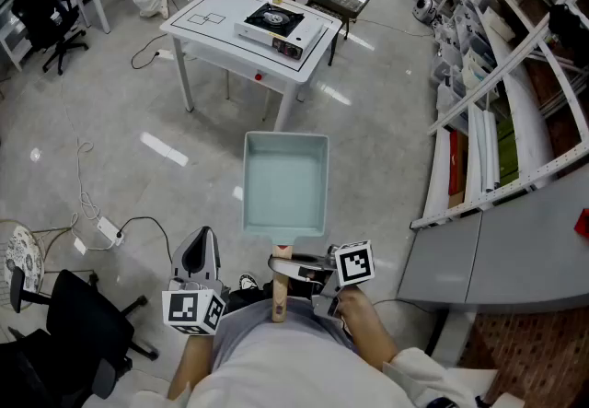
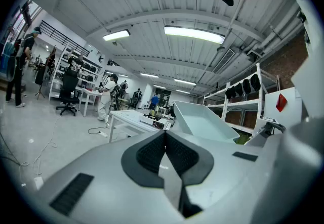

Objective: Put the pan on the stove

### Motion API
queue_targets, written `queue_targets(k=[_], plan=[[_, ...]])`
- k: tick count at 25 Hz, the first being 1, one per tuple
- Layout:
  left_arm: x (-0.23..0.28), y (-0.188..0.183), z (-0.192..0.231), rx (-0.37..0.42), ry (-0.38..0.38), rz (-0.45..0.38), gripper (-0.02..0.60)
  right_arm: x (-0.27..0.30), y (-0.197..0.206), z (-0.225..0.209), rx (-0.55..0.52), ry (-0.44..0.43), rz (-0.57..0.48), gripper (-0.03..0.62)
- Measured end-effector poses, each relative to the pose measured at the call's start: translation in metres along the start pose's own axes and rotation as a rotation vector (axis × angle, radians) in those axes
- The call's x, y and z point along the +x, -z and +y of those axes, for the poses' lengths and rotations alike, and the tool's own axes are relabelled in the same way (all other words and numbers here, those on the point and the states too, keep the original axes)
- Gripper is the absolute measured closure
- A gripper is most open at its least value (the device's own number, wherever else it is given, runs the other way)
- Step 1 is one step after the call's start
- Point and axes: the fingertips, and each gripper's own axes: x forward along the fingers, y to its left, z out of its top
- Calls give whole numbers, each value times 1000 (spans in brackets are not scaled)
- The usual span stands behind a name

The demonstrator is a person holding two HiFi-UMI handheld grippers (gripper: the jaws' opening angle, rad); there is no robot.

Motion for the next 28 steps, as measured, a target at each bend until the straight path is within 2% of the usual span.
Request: queue_targets(k=[8,15,28], plan=[[5,-9,5,-27,8,-46,580,4,-11,-3,11,-5,-16,456],[23,-9,15,-25,-13,-31,580,7,-39,-13,-14,20,-16,454],[125,-32,21,16,15,-30,580,15,-129,-42,-31,9,-1,448]])
